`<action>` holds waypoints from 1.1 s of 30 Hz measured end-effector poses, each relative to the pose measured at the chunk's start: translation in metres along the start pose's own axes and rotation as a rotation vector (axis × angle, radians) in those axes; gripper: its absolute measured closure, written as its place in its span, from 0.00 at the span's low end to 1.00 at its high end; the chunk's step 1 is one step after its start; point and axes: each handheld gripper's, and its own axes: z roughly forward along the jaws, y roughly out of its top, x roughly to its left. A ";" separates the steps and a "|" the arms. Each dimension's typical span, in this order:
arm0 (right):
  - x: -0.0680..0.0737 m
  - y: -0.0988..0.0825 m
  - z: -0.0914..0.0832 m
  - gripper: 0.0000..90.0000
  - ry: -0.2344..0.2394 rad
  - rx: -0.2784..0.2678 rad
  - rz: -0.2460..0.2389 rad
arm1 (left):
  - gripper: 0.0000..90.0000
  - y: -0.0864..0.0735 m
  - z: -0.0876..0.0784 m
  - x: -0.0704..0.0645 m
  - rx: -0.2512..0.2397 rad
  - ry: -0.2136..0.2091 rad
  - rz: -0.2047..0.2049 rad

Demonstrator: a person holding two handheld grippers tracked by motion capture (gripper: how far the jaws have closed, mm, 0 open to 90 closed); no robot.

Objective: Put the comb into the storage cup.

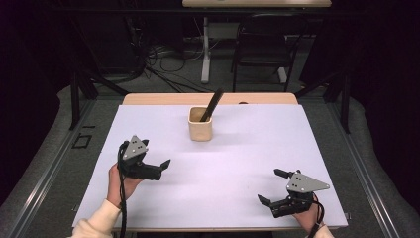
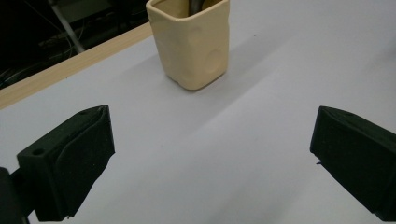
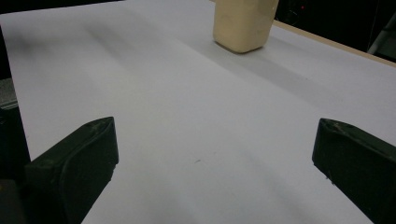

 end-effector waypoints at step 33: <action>0.001 0.000 0.001 0.00 0.006 0.007 -0.004 | 0.00 -0.060 -0.032 -0.017 0.007 0.015 -0.059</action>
